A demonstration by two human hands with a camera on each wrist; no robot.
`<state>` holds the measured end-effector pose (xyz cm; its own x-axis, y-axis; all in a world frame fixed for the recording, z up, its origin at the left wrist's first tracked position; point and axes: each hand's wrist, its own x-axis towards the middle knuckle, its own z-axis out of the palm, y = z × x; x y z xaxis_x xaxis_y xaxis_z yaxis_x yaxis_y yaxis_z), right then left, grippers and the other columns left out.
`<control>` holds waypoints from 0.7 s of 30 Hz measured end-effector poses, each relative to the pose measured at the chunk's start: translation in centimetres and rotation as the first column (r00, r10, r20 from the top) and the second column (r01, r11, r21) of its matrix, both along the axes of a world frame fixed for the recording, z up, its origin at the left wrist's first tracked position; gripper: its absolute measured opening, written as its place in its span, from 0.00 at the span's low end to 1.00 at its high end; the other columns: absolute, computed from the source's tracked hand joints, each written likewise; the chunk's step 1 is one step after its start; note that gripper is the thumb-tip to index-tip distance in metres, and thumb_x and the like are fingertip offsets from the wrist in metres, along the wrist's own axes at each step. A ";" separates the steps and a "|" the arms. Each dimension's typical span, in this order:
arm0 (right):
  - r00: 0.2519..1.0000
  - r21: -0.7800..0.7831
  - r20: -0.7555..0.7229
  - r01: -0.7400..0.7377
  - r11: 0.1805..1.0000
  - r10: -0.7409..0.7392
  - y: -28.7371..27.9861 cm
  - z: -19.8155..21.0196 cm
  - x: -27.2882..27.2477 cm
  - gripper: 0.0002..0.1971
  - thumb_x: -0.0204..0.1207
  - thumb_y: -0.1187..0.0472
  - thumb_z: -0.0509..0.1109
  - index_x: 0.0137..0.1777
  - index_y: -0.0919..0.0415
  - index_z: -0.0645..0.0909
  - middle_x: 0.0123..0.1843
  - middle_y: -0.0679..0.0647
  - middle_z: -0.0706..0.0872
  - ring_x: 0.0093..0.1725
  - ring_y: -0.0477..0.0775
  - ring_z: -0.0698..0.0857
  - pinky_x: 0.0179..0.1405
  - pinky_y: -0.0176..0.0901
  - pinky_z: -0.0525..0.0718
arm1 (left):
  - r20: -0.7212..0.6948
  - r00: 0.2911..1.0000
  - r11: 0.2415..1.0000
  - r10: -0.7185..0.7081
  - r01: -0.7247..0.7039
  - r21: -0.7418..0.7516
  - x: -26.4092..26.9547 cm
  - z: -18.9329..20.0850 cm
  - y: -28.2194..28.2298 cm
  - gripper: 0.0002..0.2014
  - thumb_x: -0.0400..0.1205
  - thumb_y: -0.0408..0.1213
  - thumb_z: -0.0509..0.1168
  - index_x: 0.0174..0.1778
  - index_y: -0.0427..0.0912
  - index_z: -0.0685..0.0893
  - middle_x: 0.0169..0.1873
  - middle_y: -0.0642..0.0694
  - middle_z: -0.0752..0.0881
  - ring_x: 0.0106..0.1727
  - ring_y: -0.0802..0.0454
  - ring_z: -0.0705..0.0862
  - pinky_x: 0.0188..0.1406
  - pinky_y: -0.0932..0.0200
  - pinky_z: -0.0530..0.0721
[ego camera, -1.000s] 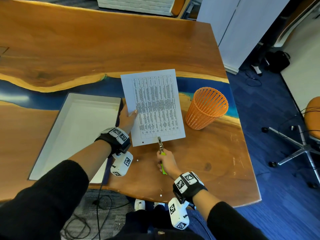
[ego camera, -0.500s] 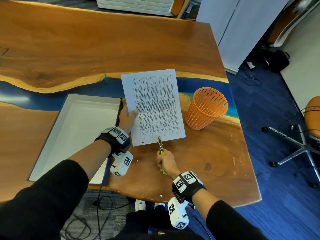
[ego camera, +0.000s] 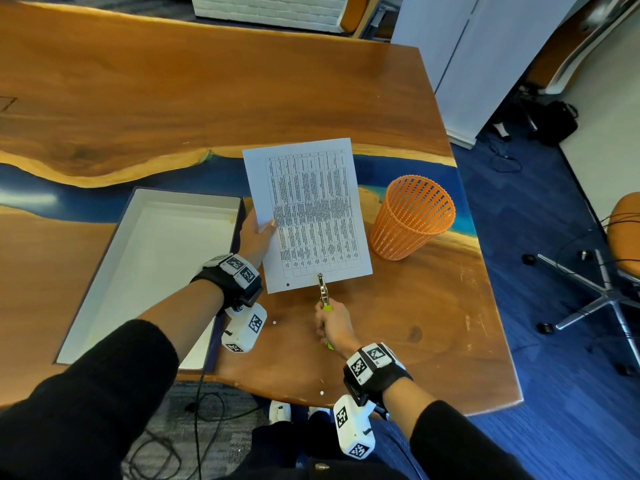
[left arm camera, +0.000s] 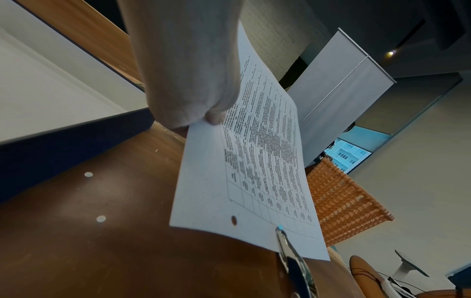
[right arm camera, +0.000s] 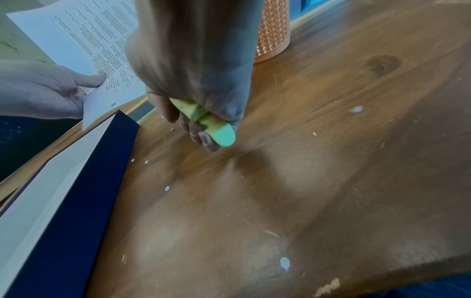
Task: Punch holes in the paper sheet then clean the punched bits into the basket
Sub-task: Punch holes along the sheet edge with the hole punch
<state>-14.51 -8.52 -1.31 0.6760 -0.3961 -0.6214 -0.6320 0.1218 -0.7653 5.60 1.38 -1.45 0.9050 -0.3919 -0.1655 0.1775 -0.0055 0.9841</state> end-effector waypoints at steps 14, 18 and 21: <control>0.998 -0.013 0.039 -0.046 0.999 0.047 -0.2 -0.3 0.0 0.13 0.58 0.77 0.57 0.27 0.56 0.67 0.23 0.53 0.69 0.19 0.51 0.65 0.17 0.32 0.62 | 0.003 1.000 1.000 0.014 -0.014 0.020 -0.1 0.5 0.0 0.25 0.84 0.34 0.63 0.77 0.41 0.68 0.69 0.37 0.80 0.66 0.37 0.83 0.62 0.30 0.80; 0.993 0.000 0.110 -0.045 0.999 0.044 0.1 -0.4 -0.3 0.19 0.65 0.73 0.60 0.50 0.51 0.64 0.34 0.61 0.75 0.20 0.53 0.72 0.20 0.38 0.71 | 0.043 0.998 0.998 0.037 -0.039 0.042 -0.1 0.7 0.1 0.23 0.84 0.35 0.65 0.76 0.39 0.70 0.68 0.37 0.81 0.66 0.37 0.83 0.62 0.29 0.81; 0.984 0.015 0.175 -0.021 1.000 0.018 0.0 -0.2 -0.4 0.26 0.69 0.77 0.59 0.54 0.44 0.60 0.42 0.60 0.77 0.23 0.57 0.77 0.19 0.39 0.73 | 0.054 0.997 0.997 0.058 -0.061 0.047 -0.1 1.2 0.2 0.23 0.84 0.32 0.63 0.76 0.37 0.70 0.68 0.35 0.81 0.66 0.36 0.82 0.63 0.32 0.81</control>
<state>-14.89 -8.47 -1.55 0.7822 -0.3725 -0.4994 -0.4911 0.1246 -0.8622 5.46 1.56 -0.29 0.9345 -0.3297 -0.1343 0.1266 -0.0448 0.9909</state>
